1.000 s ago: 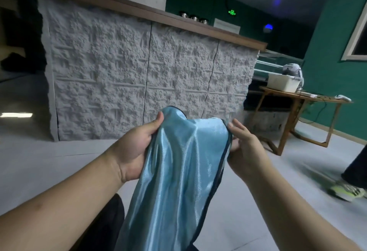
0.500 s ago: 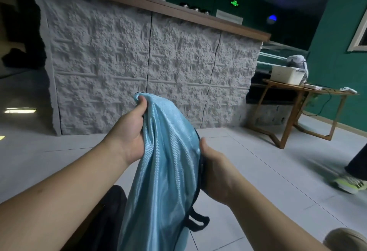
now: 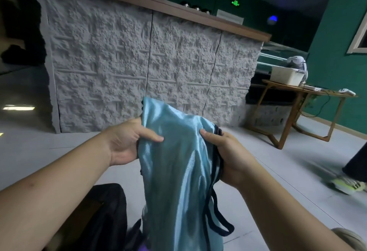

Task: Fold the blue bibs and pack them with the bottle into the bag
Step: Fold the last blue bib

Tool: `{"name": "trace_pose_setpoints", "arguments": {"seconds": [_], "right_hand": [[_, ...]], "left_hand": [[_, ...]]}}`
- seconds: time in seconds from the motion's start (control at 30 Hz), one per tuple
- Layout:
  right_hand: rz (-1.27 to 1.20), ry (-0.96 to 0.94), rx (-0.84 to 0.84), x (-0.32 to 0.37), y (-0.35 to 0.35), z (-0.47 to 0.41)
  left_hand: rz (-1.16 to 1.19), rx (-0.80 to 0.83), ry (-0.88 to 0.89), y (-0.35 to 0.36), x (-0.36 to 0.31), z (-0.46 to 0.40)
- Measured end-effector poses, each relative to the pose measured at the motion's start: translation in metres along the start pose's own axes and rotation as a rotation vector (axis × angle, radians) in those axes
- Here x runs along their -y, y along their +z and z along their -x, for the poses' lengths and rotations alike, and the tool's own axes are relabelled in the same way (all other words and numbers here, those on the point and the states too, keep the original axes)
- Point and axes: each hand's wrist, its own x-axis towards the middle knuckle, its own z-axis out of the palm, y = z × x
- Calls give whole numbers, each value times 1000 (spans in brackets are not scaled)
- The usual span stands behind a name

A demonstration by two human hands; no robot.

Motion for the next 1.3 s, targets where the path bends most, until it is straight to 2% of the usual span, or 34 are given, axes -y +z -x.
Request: {"name": "trace_pose_setpoints", "arguments": {"seconds": [0.13,0.33,0.43,0.5,0.67,0.77,0.83,0.9,1.03,1.1,1.3], "right_hand": [[28,74,-91,5,-3,-2],[106,209,-188,6,-5,-7],[141,257,-174,8,-6,-7],[186,277,-135,11,-8,-5],[295,237,-68,18,-10,-2],[313,225,-68,23,-14,-2],[322,238,-89,27,-16,-2],[325,262,-116,31,-16,-1],[313,267,-160,30,-17,-1],[308,273,-153,29,-17,-1],[265,252,-164,25,-19,-5]], "left_hand": [[-85,-16,-25,3,2,-2],[-180,-182,-92,3,7,-9],[-206,-258,-118,-4,10,-16],[-193,-227,-98,0,7,-16],[-393,-182,0,20,1,-7],[-464,-232,10,22,3,-7],[-440,-252,13,23,0,-6],[-291,-223,-17,22,-5,-6],[28,-43,-113,16,-20,6],[10,-26,-116,14,-23,7],[-220,-152,-160,11,-14,-1]]}}
